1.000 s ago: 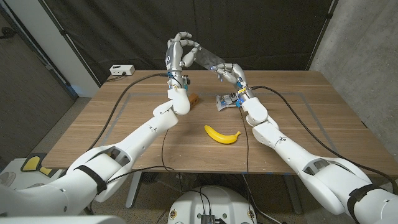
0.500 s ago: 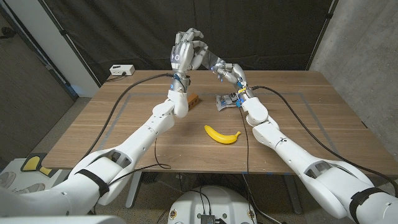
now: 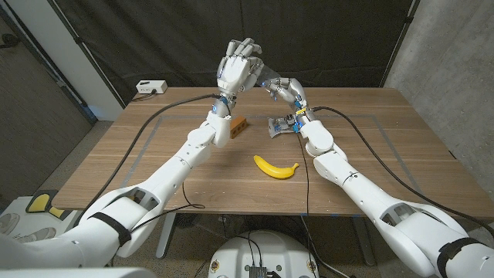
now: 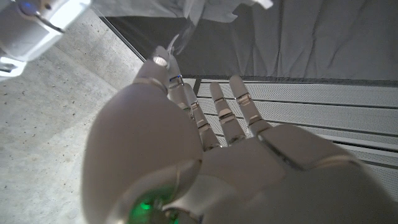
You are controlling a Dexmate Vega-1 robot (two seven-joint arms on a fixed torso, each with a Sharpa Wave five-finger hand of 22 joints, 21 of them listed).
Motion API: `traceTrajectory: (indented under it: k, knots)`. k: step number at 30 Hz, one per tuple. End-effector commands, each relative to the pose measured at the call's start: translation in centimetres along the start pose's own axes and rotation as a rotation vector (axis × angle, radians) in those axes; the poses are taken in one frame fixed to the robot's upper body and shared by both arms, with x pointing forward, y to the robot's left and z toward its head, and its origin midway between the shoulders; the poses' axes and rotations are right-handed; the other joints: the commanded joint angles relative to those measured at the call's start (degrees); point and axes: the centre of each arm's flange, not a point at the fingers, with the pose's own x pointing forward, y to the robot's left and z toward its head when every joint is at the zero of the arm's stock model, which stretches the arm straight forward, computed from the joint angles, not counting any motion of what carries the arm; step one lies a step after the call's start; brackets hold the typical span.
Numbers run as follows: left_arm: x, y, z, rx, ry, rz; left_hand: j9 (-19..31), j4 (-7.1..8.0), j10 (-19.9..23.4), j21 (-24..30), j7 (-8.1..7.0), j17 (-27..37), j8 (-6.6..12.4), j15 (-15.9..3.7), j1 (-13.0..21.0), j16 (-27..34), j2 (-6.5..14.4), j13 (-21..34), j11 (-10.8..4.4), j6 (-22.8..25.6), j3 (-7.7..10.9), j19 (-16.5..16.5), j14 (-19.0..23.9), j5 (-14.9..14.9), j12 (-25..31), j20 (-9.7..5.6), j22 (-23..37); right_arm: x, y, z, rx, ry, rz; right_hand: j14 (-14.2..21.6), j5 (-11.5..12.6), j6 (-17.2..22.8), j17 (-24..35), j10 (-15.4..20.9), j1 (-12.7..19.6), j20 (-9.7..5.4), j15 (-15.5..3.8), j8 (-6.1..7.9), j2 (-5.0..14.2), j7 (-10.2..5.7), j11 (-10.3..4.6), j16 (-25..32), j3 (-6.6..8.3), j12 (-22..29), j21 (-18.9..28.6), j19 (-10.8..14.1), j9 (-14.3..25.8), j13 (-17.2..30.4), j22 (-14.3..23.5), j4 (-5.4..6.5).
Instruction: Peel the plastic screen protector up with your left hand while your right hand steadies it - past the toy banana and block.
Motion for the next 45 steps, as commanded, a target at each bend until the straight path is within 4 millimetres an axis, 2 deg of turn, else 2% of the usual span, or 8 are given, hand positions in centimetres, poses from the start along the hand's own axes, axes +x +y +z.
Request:
traceTrajectory:
  k: [1,6,13,25,39,45]
  knots:
    - [-0.6,0.4,0.4,0.025,-0.042,-0.004,0.2,-0.05,0.6,0.0,-5.48,0.0,-0.35,-9.40,0.2,-0.1,-0.4,0.2,0.05,9.2,0.18,0.2,0.3,0.5,0.5,-0.62,0.1,-0.1,0.3,0.3,0.004,0.000,-0.009,2.2,0.3,3.3,0.3,0.4,0.7,-7.96,-2.41,0.16,-0.08,2.23,0.05,0.5,1.07,-0.4,0.3,0.4,3.9,0.0,0.2,-0.39]
    - [-0.7,0.7,0.8,0.005,-0.043,0.005,0.3,-0.06,0.8,0.0,-5.22,-0.1,-0.63,-9.47,0.4,-0.1,-0.4,0.2,0.05,9.2,0.21,0.4,0.3,0.7,0.6,-0.70,0.1,-0.1,0.3,0.4,0.002,0.001,-0.015,2.2,0.3,3.3,0.3,0.4,0.6,-8.02,-2.40,0.14,-0.11,2.12,0.11,0.7,1.11,-0.4,0.3,0.4,4.0,0.1,0.3,-0.34]
    - [-1.3,0.8,1.3,-0.142,0.029,0.012,0.3,-0.03,1.4,-0.1,-4.56,-0.1,-1.19,-9.46,0.6,0.0,-0.4,0.3,0.05,8.8,0.22,0.7,0.5,0.8,0.8,-0.86,0.1,-0.1,0.4,0.4,-0.002,0.004,-0.026,2.1,0.4,3.4,0.3,0.5,0.6,-8.07,-2.39,0.05,-0.22,2.27,0.03,0.9,1.21,-0.4,0.3,0.5,3.9,0.1,0.4,-0.36]
    - [-2.6,-0.4,2.4,-0.246,0.120,0.006,0.4,-0.01,2.7,-0.3,-3.62,-0.2,-1.83,-9.92,1.1,0.2,-0.4,0.0,0.04,9.1,0.17,1.1,1.1,1.0,1.2,-1.17,0.1,-0.4,0.7,0.7,0.003,0.023,-0.056,2.1,0.5,3.5,0.3,0.6,0.6,-8.13,-2.39,-0.08,-0.33,2.24,-0.08,1.3,1.46,-0.5,0.3,0.8,4.0,0.2,0.5,-0.38]
    - [-3.8,-2.5,4.8,-0.372,0.224,0.018,0.4,0.01,3.4,-0.4,-2.98,-0.4,-2.28,-10.13,1.4,0.1,-0.4,-1.0,0.05,9.4,0.10,1.7,1.5,0.9,0.9,-1.52,0.0,-1.0,1.2,1.9,0.010,0.111,-0.168,3.0,1.0,3.9,0.3,1.5,0.9,-8.78,-2.41,-0.18,-0.82,2.33,-0.49,2.3,1.96,-0.8,0.2,2.7,4.1,-0.4,0.4,-0.58]
    - [-4.1,-2.4,5.6,-0.461,0.305,0.060,0.4,0.06,3.0,-0.7,-2.81,-0.4,-2.55,-10.04,1.6,0.0,-0.4,-2.1,0.02,9.4,0.10,1.3,1.3,0.9,0.0,-0.84,0.0,-0.9,1.1,2.4,-0.003,0.121,-0.191,3.3,1.1,4.1,0.3,1.8,0.9,-8.88,-2.38,-0.30,-0.96,2.26,-0.58,2.7,2.06,-0.8,0.1,3.0,4.0,-0.5,0.3,-0.59]
